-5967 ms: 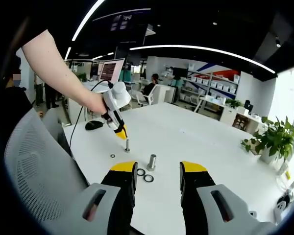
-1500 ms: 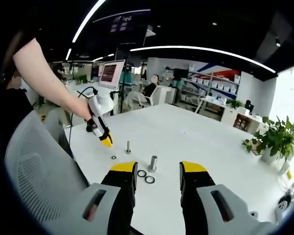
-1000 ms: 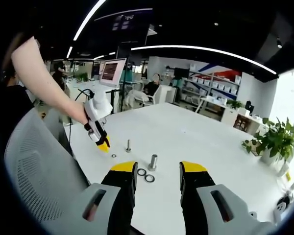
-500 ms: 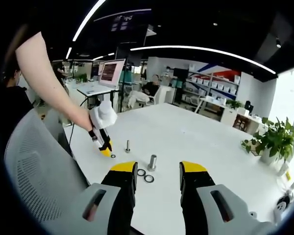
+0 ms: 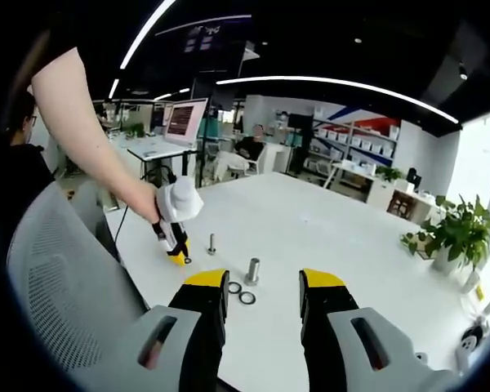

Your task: Place the washer onto the threaded stud by aligning its center hole with the stud, sliding it down to the base, and recovering from edge contact or off-axis alignment until the washer reaches the visible bottom stop.

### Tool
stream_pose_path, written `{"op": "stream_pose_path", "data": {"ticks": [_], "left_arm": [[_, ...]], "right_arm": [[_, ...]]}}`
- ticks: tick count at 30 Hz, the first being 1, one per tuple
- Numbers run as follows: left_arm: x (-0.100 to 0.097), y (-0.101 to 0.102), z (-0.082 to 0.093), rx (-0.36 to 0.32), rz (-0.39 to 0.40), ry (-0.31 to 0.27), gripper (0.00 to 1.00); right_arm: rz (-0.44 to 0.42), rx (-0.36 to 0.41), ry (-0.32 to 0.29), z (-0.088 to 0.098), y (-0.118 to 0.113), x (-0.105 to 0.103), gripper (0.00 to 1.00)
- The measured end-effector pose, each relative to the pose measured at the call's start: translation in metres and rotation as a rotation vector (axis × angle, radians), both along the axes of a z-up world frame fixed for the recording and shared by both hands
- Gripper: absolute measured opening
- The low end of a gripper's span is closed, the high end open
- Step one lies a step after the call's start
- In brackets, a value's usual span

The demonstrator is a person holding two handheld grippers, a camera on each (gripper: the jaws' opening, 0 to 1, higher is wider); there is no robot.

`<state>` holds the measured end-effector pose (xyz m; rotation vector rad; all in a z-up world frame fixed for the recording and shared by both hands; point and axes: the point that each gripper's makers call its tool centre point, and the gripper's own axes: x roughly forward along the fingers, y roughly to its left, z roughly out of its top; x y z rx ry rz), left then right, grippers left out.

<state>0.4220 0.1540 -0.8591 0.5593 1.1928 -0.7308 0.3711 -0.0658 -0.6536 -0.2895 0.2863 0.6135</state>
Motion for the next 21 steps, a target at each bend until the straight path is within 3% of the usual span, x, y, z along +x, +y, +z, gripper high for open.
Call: {"op": "stream_pose_path", "data": {"ticks": [7, 21], "left_arm": [[0.0023, 0.0030, -0.0010, 0.017, -0.005, 0.029, 0.16], [0.0061, 0.0037, -0.0014, 0.028, 0.073, 0.059, 0.12]], "right_arm": [[0.002, -0.001, -0.003, 0.0004, 0.0006, 0.0000, 0.36], [0.000, -0.002, 0.000, -0.0001, 0.0005, -0.0002, 0.36]]}}
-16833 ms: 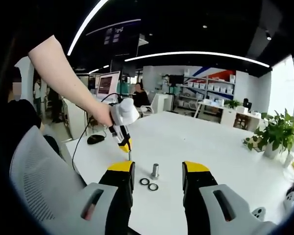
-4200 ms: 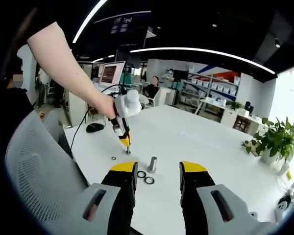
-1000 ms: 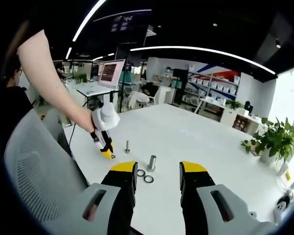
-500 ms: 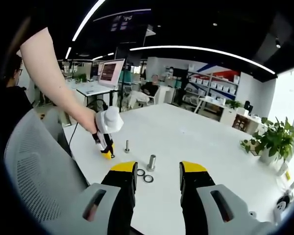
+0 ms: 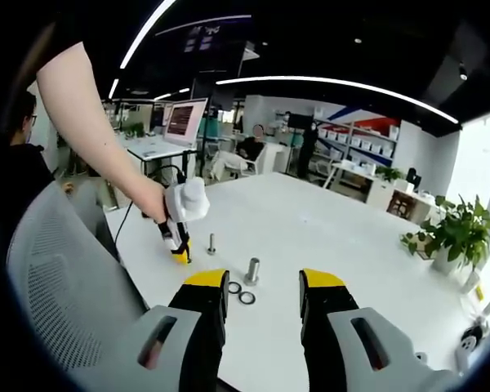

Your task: Place the washer onto the threaded stud by aligning its center hole with the stud, sliding it down to the base, and recovering from edge contact or off-axis alignment until the washer reaches the visible bottom stop.

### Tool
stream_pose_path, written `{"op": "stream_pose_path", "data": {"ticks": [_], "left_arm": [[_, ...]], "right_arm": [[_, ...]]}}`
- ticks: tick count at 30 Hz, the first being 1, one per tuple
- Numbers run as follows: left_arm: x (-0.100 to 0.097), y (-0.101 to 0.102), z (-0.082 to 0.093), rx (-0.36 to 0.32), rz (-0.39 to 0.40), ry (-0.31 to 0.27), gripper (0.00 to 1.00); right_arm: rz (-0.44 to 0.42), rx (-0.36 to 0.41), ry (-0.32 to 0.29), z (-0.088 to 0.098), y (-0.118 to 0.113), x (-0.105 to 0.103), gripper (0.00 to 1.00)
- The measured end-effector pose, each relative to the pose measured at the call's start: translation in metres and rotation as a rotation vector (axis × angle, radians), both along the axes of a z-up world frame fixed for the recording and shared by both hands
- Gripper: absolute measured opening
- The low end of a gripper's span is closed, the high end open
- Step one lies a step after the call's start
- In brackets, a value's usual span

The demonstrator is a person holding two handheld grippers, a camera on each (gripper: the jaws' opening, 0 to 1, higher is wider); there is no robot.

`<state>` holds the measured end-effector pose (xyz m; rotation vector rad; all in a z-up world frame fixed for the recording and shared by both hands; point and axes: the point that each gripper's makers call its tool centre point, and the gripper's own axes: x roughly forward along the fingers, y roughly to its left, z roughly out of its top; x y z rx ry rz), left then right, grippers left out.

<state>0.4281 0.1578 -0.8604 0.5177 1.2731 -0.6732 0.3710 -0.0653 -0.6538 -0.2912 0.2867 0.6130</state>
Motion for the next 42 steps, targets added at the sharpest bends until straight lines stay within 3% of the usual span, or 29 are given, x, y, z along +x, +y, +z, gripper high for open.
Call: {"op": "stream_pose_path", "data": {"ticks": [6, 17, 26, 36, 42], "left_arm": [[-0.001, 0.000, 0.000, 0.021, -0.008, 0.013, 0.11], [-0.002, -0.003, 0.000, 0.078, -0.117, 0.045, 0.11], [0.004, 0.001, -0.004, 0.069, -0.118, 0.038, 0.11], [0.009, 0.003, -0.008, 0.042, -0.050, 0.068, 0.11], [0.008, 0.001, -0.009, 0.085, -0.070, 0.051, 0.10]], "right_arm": [[-0.004, -0.005, 0.002, -0.001, 0.000, 0.001, 0.36], [0.002, -0.013, 0.010, -0.003, 0.001, 0.001, 0.36], [-0.009, -0.010, 0.011, -0.003, -0.002, 0.002, 0.36], [-0.009, -0.013, 0.014, -0.004, -0.002, 0.002, 0.36], [-0.005, -0.016, 0.014, -0.004, -0.001, 0.002, 0.36]]}}
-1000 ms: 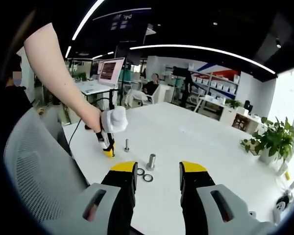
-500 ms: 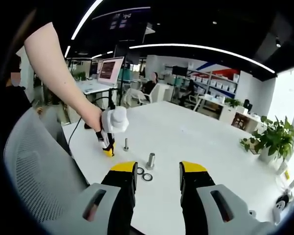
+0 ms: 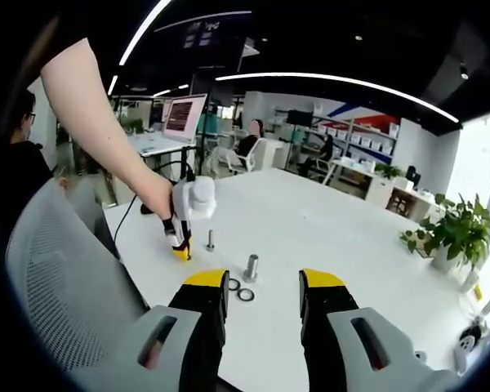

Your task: Place the washer onto the threaded stud by aligning its center hole with the stud, sliding it down to the base, and recovering from edge contact or off-axis alignment until the washer reaches the visible bottom stop.

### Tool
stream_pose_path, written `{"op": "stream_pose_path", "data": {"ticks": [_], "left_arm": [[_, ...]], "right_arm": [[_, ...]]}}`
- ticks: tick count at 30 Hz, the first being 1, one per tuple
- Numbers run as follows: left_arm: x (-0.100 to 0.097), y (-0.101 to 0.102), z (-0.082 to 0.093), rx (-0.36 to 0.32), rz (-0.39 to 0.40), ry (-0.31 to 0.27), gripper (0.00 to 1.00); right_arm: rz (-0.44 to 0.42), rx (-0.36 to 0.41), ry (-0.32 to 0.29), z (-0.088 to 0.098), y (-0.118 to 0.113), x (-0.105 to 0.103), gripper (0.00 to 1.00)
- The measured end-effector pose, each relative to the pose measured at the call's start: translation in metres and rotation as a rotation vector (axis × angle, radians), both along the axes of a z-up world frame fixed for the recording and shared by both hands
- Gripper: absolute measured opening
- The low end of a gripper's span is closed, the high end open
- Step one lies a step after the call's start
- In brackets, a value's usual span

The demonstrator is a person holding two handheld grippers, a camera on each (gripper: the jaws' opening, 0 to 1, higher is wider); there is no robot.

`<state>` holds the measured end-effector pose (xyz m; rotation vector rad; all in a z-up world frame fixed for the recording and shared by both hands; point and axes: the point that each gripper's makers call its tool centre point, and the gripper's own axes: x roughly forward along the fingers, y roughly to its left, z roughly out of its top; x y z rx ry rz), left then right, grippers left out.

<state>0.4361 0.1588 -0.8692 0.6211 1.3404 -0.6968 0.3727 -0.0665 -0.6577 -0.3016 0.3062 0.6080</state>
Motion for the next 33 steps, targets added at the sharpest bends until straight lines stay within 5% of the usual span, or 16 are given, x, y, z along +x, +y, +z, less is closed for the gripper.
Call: {"op": "stream_pose_path", "data": {"ticks": [8, 17, 26, 33], "left_arm": [[-0.002, -0.003, 0.001, 0.024, -0.059, 0.000, 0.06], [-0.005, -0.005, 0.002, -0.062, -0.021, 0.028, 0.13], [0.007, -0.003, 0.004, -0.042, -0.040, -0.054, 0.19], [0.009, -0.010, 0.003, -0.064, -0.046, -0.055, 0.18]], "right_arm": [[0.001, -0.003, 0.004, -0.001, 0.000, 0.000, 0.36], [-0.004, -0.003, 0.002, -0.001, -0.001, 0.000, 0.36], [-0.002, 0.000, 0.003, -0.001, -0.001, 0.001, 0.36], [-0.003, -0.004, 0.005, -0.002, -0.001, 0.001, 0.36]]}}
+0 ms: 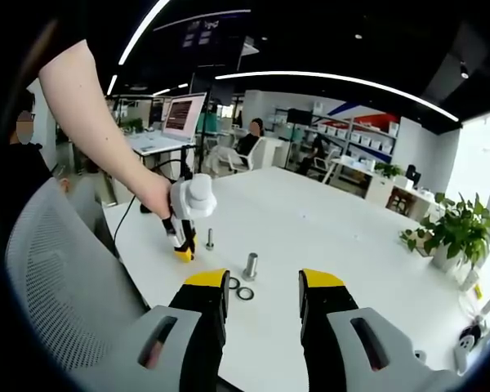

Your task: Place the washer onto the threaded stud by aligning its center hole with the stud, sliding it down to the base, and recovering from edge contact or off-axis alignment until the washer reaches the visible bottom stop.

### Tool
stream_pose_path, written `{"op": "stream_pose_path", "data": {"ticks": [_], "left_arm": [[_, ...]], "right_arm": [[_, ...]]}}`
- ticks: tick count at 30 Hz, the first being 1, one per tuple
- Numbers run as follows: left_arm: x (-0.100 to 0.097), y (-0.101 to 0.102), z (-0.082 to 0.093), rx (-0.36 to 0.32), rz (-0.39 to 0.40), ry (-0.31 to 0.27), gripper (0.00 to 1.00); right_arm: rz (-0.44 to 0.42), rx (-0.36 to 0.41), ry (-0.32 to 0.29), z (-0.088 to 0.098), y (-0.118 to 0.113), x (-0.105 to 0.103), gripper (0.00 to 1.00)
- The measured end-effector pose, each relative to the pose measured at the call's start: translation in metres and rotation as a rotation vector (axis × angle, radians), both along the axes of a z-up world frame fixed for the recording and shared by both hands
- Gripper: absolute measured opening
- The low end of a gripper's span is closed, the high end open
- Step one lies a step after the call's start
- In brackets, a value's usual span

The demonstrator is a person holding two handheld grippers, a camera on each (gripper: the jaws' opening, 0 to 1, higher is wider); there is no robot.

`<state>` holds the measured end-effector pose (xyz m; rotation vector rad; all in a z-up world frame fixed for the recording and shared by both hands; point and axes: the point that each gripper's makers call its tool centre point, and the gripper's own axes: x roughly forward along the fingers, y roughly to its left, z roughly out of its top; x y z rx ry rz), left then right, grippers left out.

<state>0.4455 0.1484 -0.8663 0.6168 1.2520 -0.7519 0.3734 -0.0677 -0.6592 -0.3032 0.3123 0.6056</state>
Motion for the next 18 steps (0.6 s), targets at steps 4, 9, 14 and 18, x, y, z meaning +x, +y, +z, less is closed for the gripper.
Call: {"op": "stream_pose_path", "data": {"ticks": [4, 9, 14, 18], "left_arm": [[0.0000, -0.0003, -0.0007, 0.010, -0.012, 0.005, 0.16], [-0.0024, -0.0010, -0.0006, 0.018, -0.028, 0.011, 0.15], [-0.0024, -0.0011, -0.0006, 0.018, -0.031, 0.015, 0.15], [-0.0017, 0.0002, -0.0005, 0.030, -0.037, 0.016, 0.10]], "right_arm": [[-0.001, 0.000, 0.001, -0.0002, -0.0003, 0.0003, 0.36], [0.000, -0.002, 0.001, -0.0002, 0.0001, 0.0001, 0.36], [-0.001, 0.001, 0.000, 0.0001, -0.0001, 0.0003, 0.36], [-0.001, 0.001, -0.002, 0.0006, -0.0002, 0.0001, 0.36]]}}
